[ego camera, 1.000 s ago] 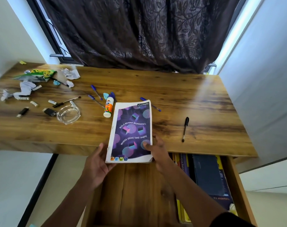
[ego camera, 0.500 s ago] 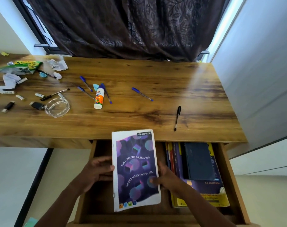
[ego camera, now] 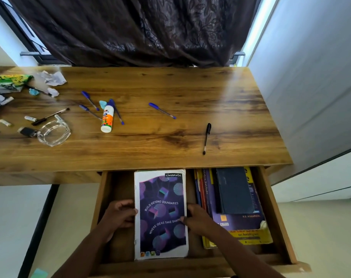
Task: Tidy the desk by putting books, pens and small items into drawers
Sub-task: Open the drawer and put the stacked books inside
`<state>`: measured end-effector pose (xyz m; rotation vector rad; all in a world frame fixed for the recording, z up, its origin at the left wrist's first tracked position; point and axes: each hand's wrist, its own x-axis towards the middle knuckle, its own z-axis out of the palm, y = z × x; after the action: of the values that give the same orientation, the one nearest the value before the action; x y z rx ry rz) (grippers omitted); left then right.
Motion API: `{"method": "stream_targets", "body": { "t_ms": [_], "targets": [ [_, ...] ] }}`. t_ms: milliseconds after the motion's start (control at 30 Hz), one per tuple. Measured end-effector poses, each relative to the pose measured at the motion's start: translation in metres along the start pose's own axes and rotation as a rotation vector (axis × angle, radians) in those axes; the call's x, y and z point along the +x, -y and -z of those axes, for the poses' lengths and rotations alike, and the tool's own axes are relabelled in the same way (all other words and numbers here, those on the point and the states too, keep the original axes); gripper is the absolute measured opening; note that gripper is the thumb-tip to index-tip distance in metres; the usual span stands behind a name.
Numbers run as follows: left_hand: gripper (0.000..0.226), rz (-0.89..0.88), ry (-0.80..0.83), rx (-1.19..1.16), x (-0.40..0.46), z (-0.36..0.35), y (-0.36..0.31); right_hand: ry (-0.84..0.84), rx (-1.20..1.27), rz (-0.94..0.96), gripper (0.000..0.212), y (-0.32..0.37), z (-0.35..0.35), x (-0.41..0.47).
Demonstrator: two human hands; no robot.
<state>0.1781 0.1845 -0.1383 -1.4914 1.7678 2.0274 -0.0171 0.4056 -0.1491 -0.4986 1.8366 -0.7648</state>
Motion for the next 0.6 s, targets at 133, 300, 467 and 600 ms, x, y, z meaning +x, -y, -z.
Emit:
{"method": "stream_targets", "body": {
  "t_ms": [133,300,467,600],
  "targets": [
    [0.027,-0.020,-0.086,0.034,-0.001,-0.005,0.000,0.020,-0.031,0.026,0.039,0.002,0.000,0.003],
    [0.029,-0.131,-0.194,0.097,-0.003,-0.008,0.015,0.070,0.074,0.050,0.039,0.001,0.002,-0.001],
    [0.025,-0.168,-0.189,0.078,-0.005,-0.012,0.028,0.105,0.235,0.005,0.038,-0.003,0.003,-0.003],
    [0.014,-0.104,-0.155,-0.087,-0.011,-0.025,0.030,0.152,0.283,-0.038,0.039,-0.002,0.004,-0.007]
  ]
}}
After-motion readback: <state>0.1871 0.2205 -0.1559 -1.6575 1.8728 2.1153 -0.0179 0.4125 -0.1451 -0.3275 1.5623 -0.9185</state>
